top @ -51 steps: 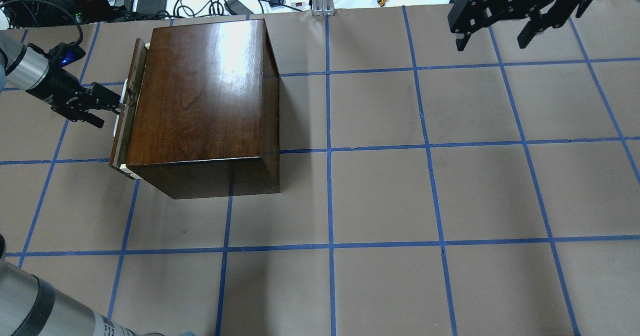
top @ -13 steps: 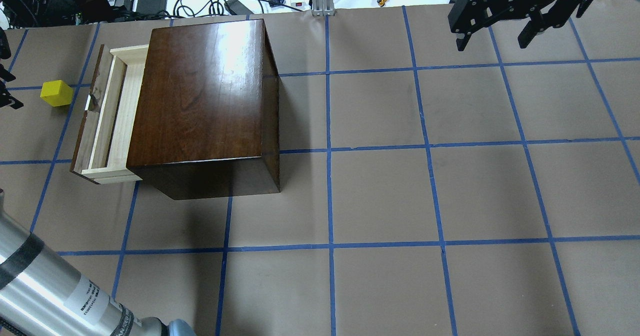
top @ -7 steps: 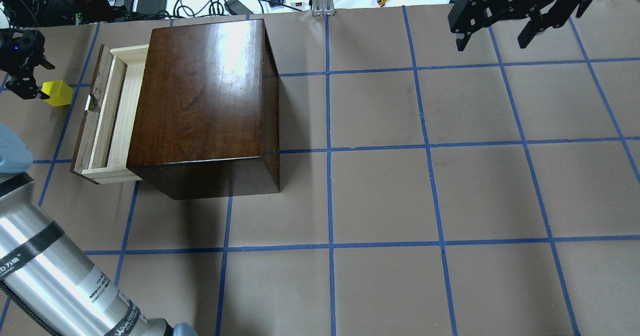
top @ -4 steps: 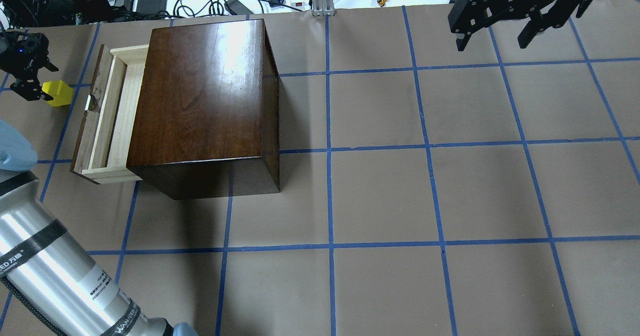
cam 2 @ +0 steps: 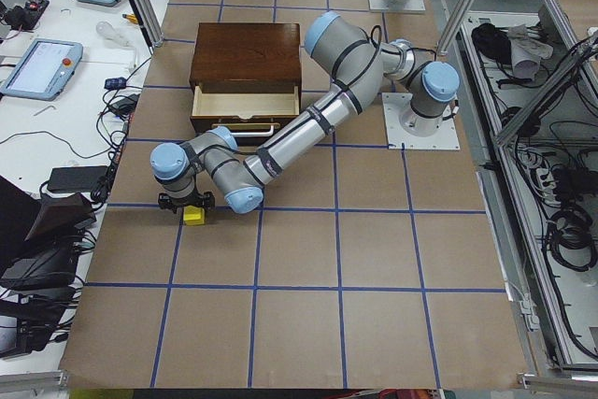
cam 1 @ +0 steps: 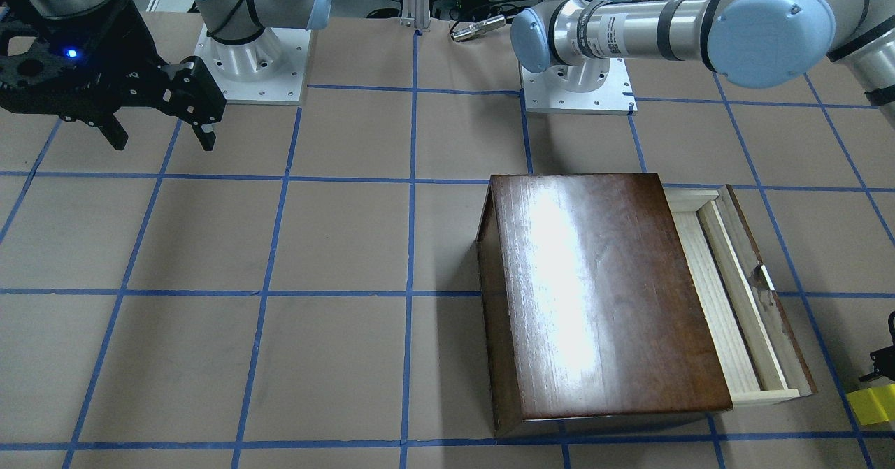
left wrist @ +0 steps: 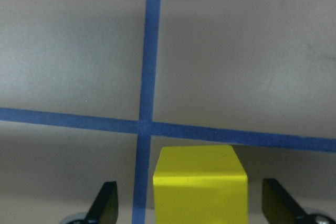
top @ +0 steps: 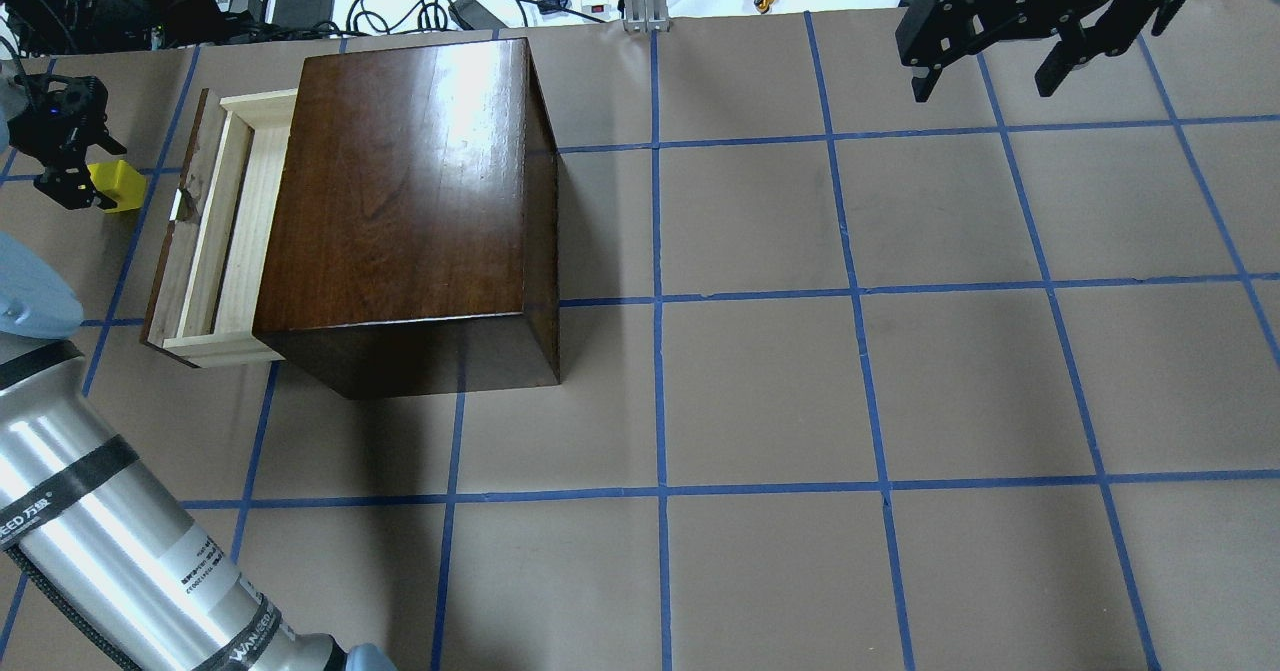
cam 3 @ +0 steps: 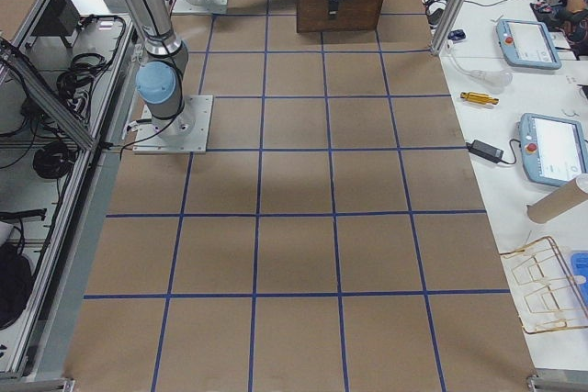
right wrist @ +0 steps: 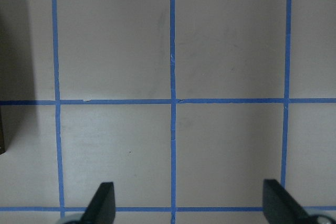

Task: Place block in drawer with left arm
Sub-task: 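Lift the yellow cube and carry it over the open drawer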

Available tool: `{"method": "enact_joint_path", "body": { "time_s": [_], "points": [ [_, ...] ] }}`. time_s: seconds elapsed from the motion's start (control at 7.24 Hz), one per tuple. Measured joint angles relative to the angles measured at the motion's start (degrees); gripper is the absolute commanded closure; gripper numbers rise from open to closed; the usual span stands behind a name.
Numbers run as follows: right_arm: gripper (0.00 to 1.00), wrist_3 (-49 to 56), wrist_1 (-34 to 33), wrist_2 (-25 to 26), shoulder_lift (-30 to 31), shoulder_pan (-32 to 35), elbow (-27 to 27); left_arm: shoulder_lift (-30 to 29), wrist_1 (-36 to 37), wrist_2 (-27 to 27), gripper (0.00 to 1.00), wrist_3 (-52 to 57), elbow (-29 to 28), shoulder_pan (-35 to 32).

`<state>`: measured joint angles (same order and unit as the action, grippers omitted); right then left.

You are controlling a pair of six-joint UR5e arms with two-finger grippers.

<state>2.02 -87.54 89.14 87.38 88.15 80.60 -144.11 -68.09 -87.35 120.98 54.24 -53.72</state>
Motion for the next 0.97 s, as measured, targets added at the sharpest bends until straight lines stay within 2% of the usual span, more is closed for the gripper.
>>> {"method": "enact_joint_path", "body": {
  "time_s": [0.14, 0.28, 0.41, 0.55, 0.83, 0.97],
  "points": [
    [0.0, 0.0, 0.0, -0.01, -0.01, 0.0, 0.0, -0.07, 0.0, -0.06, 0.37, -0.02, -0.01, 0.01],
    [0.0, 0.0, 0.0, 0.0, -0.01, 0.0, 0.0, -0.07, 0.01, -0.09, 0.47, -0.03, -0.01, 0.01],
    [0.0, 0.0, 0.0, 0.03, 0.0, 0.0, 0.0, -0.06, 0.01, -0.1, 0.67, -0.03, -0.01, 0.02],
    [0.0, 0.0, 0.0, 0.04, 0.01, 0.0, 0.0, -0.04, 0.04, -0.1, 0.78, -0.04, -0.02, 0.02],
    [0.0, 0.0, 0.0, 0.03, 0.01, 0.0, 0.0, 0.02, 0.06, -0.1, 0.99, 0.2, -0.02, 0.02],
    [0.0, 0.0, 0.0, 0.02, 0.02, -0.01, 0.0, 0.1, 0.06, -0.1, 1.0, 0.41, -0.02, 0.02]
  ]
}}
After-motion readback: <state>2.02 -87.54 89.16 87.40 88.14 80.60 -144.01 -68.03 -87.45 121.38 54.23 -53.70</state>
